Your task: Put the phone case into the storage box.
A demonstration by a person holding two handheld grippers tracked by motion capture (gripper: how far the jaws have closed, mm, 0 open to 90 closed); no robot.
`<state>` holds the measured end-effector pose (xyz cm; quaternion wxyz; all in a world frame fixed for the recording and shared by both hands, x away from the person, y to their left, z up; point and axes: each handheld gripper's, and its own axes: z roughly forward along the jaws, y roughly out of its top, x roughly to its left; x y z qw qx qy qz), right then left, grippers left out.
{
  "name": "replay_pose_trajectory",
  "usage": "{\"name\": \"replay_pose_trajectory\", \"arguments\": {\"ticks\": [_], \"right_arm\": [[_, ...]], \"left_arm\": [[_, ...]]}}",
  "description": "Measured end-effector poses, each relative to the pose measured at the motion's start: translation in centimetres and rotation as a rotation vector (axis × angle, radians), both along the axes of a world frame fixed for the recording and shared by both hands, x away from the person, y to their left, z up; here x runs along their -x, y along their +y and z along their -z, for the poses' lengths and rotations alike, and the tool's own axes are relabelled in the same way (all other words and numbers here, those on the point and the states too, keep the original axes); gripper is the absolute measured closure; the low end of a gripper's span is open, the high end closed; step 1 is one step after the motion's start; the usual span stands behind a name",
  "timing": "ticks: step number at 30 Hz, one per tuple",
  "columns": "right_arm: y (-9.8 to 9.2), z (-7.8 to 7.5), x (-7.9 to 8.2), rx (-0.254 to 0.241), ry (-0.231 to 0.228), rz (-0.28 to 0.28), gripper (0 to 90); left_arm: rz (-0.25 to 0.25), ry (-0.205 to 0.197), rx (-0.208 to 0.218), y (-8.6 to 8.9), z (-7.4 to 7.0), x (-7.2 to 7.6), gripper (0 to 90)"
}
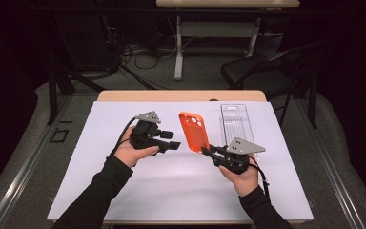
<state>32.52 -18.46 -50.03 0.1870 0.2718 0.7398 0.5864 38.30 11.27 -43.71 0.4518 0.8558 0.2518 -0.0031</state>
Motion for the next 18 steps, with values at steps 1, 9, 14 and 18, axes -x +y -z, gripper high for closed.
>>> {"name": "replay_pose_trajectory", "arguments": {"ticks": [1, 9, 14, 18], "right_arm": [[-0.1, 0.0, -0.1, 0.003, 0.0, -0.006, 80.4], [-0.9, -1.2, -0.7, 0.076, -0.01, -0.086, 80.3], [-1.1, -2.1, -1.2, 0.081, -0.002, -0.149, 80.3], [-1.1, -2.7, -1.7, 0.08, 0.006, -0.188, 80.3]], "left_arm": [[0.003, -0.006, 0.001, 0.1, -0.1, 0.0, 46.1], [0.031, -0.038, 0.001, 0.5, -0.5, 0.3, 46.2], [0.051, -0.062, 0.02, 0.7, -0.9, 0.3, 45.7], [0.071, -0.07, 0.026, 0.8, -1.2, 0.2, 45.3]]}}
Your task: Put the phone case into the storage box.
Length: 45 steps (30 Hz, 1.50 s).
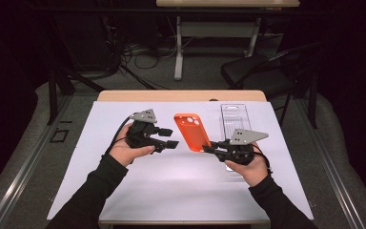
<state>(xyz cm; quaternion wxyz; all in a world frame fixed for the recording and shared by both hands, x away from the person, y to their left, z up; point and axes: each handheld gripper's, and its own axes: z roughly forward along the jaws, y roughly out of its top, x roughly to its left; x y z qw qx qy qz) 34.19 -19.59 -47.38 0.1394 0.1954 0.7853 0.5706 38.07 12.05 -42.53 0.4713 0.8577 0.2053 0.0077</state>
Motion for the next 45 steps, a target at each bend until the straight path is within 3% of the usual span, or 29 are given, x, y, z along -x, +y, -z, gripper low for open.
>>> {"name": "replay_pose_trajectory", "arguments": {"ticks": [14, 16, 22, 36, 45], "right_arm": [[0.6, -0.9, -0.9, -0.024, 0.014, -0.067, 80.3], [0.6, -0.9, -1.0, -0.032, 0.018, -0.076, 80.3], [0.8, -0.8, -1.1, -0.039, 0.021, -0.081, 80.3], [1.2, -0.5, -1.0, -0.038, 0.022, -0.082, 80.3], [1.4, -0.4, -1.0, -0.045, 0.024, -0.078, 80.3]], "left_arm": [[0.041, -0.025, 0.009, -0.2, -0.7, -0.5, 46.3], [0.05, -0.013, 0.012, -0.3, -0.6, -0.6, 48.3], [0.06, 0.004, 0.031, -0.5, -0.4, -0.9, 49.2], [0.051, 0.017, 0.048, -0.6, -0.2, -1.3, 63.9], [0.053, 0.027, 0.067, -0.7, -0.1, -1.3, 66.4]]}}
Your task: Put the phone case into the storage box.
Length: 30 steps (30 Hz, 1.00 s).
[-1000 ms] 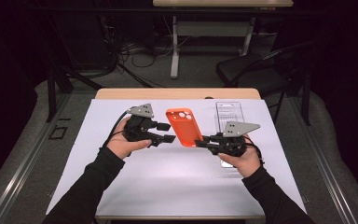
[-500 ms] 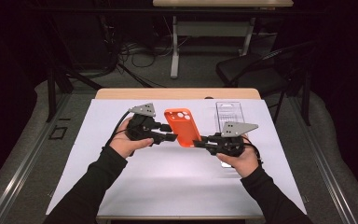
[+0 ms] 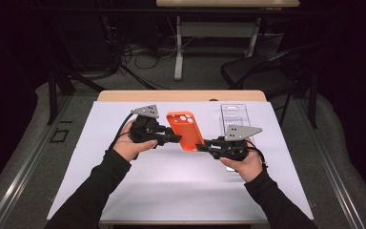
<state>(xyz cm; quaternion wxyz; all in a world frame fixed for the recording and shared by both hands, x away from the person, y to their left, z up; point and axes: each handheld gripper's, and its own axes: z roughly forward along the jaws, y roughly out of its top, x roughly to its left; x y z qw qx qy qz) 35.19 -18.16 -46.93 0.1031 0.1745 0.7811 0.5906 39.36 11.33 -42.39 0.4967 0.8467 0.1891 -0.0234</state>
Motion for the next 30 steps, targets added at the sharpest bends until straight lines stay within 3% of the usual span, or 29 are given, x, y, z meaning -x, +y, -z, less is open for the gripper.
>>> {"name": "replay_pose_trajectory", "arguments": {"ticks": [12, 30], "right_arm": [[0.37, 0.35, -0.01, -0.015, 0.013, 0.0, 80.3], [0.18, 0.5, -0.09, -0.014, 0.017, 0.007, 80.4]], "left_arm": [[-0.006, 0.006, 0.024, 0.14, -0.05, -0.11, 72.4], [0.019, 0.018, 0.023, 0.18, 0.18, -0.36, 79.3]]}}
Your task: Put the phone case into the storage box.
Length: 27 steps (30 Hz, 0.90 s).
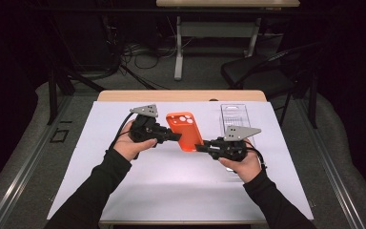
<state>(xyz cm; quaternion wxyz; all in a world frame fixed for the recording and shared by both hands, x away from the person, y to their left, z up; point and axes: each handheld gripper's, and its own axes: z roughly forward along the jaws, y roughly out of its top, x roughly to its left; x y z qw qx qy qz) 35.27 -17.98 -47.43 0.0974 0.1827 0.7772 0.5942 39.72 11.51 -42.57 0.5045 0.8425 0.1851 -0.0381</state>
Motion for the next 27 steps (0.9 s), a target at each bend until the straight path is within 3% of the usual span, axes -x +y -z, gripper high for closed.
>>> {"name": "replay_pose_trajectory", "arguments": {"ticks": [27], "right_arm": [[0.29, 0.15, 0.12, 0.027, -0.014, -0.004, 80.3]], "left_arm": [[0.092, -0.032, -0.002, 0.5, 0.55, -0.88, 81.0]]}}
